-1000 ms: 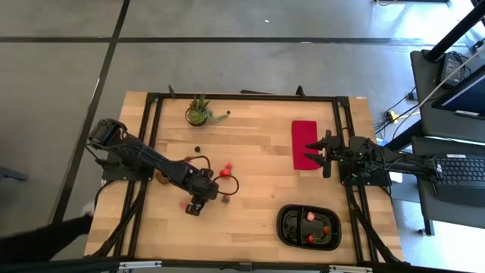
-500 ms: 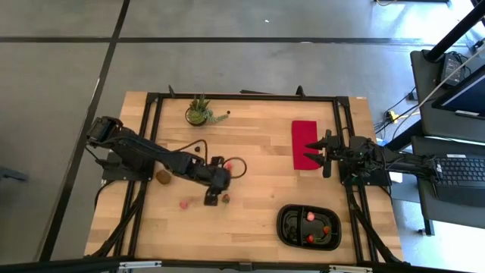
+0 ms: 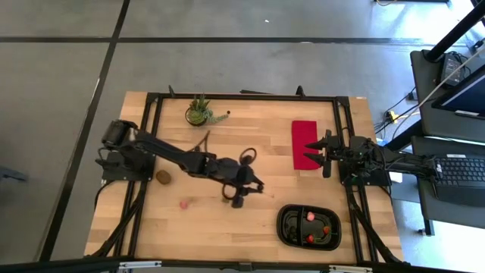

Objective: Pick and placing Produce into tupperware
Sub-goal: Put the cherry into the left of the black bin

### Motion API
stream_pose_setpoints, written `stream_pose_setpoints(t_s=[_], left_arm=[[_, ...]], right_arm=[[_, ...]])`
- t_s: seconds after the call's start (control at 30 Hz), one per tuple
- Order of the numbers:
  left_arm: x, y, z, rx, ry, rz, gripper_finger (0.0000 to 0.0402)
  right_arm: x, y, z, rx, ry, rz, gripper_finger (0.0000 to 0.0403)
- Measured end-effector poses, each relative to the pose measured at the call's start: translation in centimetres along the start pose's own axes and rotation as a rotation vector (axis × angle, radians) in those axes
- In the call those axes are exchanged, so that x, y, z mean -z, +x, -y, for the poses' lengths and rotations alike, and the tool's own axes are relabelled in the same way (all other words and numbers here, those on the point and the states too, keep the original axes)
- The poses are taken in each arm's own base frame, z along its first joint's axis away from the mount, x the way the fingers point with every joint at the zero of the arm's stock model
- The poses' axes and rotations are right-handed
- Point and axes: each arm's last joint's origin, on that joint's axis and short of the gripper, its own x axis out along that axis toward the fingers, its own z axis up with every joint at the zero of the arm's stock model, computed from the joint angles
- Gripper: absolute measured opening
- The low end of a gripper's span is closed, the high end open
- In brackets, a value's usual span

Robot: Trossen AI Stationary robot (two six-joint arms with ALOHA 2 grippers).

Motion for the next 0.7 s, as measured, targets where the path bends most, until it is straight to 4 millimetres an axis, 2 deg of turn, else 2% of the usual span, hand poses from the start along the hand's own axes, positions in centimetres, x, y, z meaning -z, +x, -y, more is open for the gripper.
stream_pose_setpoints(t_s=[0.13,0.4,0.57,0.7], left_arm=[[-0.1,3.6,0.3,0.088,0.036,0.006,0.0104],[-0.7,9.8,1.6,0.31,0.087,0.025,0.0123],[-0.1,12.1,1.8,0.349,0.088,0.019,0.0104],[1.0,13.0,1.3,0.34,0.08,-0.009,0.0114]], right_arm=[[0.0,0.0,0.0,0.0,0.003,-0.003,0.0184],[0.2,0.0,0.0,0.003,0.002,-0.019,0.0184],[0.2,0.0,0.0,0.003,0.018,-0.019,0.0184],[0.2,0.0,0.0,0.002,0.028,-0.019,0.0184]])
